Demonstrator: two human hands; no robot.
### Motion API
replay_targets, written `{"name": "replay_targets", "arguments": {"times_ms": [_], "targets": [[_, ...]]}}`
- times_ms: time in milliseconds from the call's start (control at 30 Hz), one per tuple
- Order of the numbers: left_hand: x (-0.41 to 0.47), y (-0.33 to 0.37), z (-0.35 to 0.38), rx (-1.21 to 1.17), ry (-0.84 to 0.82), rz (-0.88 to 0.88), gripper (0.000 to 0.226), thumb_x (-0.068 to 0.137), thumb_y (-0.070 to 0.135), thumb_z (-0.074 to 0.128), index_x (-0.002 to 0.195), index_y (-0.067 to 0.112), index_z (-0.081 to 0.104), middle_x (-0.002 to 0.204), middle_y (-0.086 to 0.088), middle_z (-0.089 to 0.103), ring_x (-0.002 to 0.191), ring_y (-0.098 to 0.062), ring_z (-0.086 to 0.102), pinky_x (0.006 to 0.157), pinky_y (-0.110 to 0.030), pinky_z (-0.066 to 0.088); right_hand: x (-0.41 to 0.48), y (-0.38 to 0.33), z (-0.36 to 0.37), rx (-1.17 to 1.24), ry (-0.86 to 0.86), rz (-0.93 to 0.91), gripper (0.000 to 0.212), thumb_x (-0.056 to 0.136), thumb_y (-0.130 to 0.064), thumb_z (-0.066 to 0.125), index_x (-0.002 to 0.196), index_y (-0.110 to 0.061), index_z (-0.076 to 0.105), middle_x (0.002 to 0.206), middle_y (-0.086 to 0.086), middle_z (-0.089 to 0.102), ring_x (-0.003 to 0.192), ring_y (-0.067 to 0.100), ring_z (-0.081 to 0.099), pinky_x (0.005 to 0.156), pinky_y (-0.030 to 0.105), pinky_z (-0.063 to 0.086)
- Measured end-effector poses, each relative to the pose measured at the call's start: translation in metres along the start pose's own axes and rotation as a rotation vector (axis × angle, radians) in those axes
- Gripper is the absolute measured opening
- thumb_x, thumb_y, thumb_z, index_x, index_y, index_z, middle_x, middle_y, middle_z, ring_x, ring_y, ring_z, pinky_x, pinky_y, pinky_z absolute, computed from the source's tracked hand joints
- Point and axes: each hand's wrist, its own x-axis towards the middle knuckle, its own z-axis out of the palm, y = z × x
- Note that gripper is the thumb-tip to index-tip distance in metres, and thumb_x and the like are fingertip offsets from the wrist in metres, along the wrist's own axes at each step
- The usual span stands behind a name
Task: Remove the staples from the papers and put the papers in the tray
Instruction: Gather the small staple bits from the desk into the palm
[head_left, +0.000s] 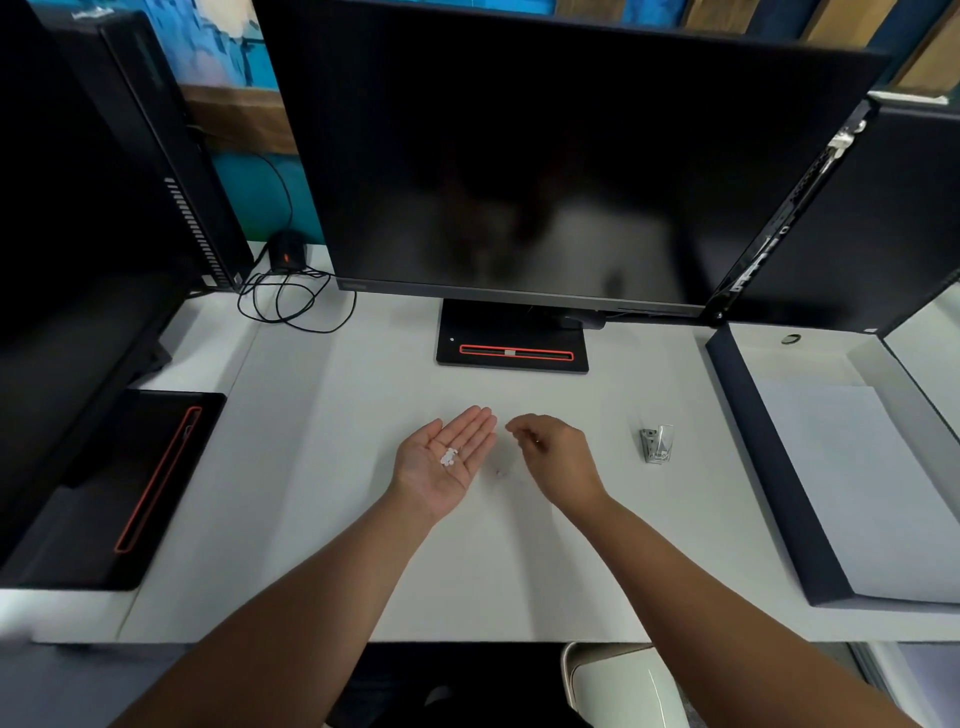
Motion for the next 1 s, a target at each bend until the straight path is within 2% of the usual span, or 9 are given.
{"name": "replay_targets", "arguments": {"times_ms": [100, 167, 367, 467, 700, 833, 933, 1000], "targets": [[0.000, 0.005, 0.000, 0.001, -0.005, 0.009, 0.046, 0.101, 0.021, 0.029, 0.112, -0.010, 0.061, 0.116, -0.024, 0.066, 0.100, -0.034, 0.069, 0.093, -0.041, 0.050, -0.005, 0.017, 0.004, -0.115, -0.058, 0.001, 0.030, 0.092, 0.002, 0.046, 0.111, -0.006, 0.068, 0.116, 0.008, 0.068, 0.108, 0.021, 0.062, 0.092, 0.016, 0.038], [-0.001, 0.006, 0.002, -0.003, -0.009, 0.013, 0.045, 0.101, 0.021, 0.029, 0.112, -0.010, 0.061, 0.115, -0.024, 0.067, 0.104, -0.033, 0.066, 0.093, -0.041, 0.050, -0.009, 0.026, 0.010, -0.191, -0.130, -0.042, 0.036, 0.090, 0.005, 0.043, 0.114, -0.008, 0.067, 0.119, 0.007, 0.067, 0.110, 0.021, 0.061, 0.094, 0.017, 0.038], [-0.003, 0.007, 0.003, -0.008, -0.018, 0.003, 0.045, 0.101, 0.021, 0.030, 0.113, -0.011, 0.060, 0.116, -0.024, 0.066, 0.111, -0.033, 0.061, 0.096, -0.041, 0.047, -0.019, 0.036, 0.026, -0.326, -0.264, -0.318, 0.050, 0.075, 0.015, 0.048, 0.118, -0.006, 0.064, 0.117, 0.011, 0.066, 0.107, 0.031, 0.061, 0.096, 0.033, 0.047], [-0.003, 0.008, 0.002, -0.008, -0.014, 0.006, 0.045, 0.101, 0.021, 0.031, 0.112, -0.011, 0.061, 0.116, -0.024, 0.066, 0.111, -0.033, 0.062, 0.094, -0.041, 0.048, -0.029, 0.040, 0.024, -0.376, -0.258, -0.359, 0.052, 0.072, 0.016, 0.051, 0.118, -0.005, 0.064, 0.116, 0.012, 0.067, 0.106, 0.031, 0.061, 0.092, 0.034, 0.051], [-0.001, 0.007, 0.000, -0.010, -0.023, 0.004, 0.046, 0.101, 0.021, 0.029, 0.114, -0.010, 0.060, 0.115, -0.023, 0.067, 0.111, -0.033, 0.062, 0.095, -0.041, 0.048, -0.021, 0.041, 0.020, -0.381, -0.141, -0.212, 0.047, 0.079, 0.012, 0.044, 0.121, -0.002, 0.060, 0.114, 0.013, 0.063, 0.105, 0.032, 0.057, 0.089, 0.033, 0.049], [-0.001, 0.004, 0.002, -0.003, -0.028, 0.000, 0.046, 0.101, 0.021, 0.029, 0.115, -0.010, 0.059, 0.117, -0.023, 0.066, 0.111, -0.033, 0.062, 0.095, -0.041, 0.048, -0.025, 0.042, 0.024, -0.444, -0.176, -0.186, 0.045, 0.076, 0.013, 0.041, 0.113, -0.001, 0.062, 0.106, 0.013, 0.062, 0.098, 0.033, 0.055, 0.083, 0.034, 0.048], [-0.002, 0.005, 0.003, -0.002, -0.031, 0.001, 0.045, 0.101, 0.021, 0.029, 0.114, -0.010, 0.060, 0.117, -0.023, 0.066, 0.111, -0.033, 0.063, 0.095, -0.041, 0.049, -0.028, 0.042, 0.024, -0.372, -0.223, -0.194, 0.046, 0.080, 0.011, 0.041, 0.117, -0.004, 0.063, 0.111, 0.011, 0.064, 0.101, 0.030, 0.056, 0.087, 0.031, 0.047], [-0.001, 0.006, 0.002, 0.002, -0.030, 0.003, 0.046, 0.101, 0.022, 0.029, 0.114, -0.009, 0.060, 0.117, -0.023, 0.066, 0.107, -0.033, 0.065, 0.093, -0.041, 0.050, -0.028, 0.042, 0.019, -0.288, -0.183, -0.095, 0.038, 0.084, 0.007, 0.043, 0.112, -0.006, 0.066, 0.105, 0.009, 0.066, 0.097, 0.027, 0.058, 0.083, 0.030, 0.047]]}}
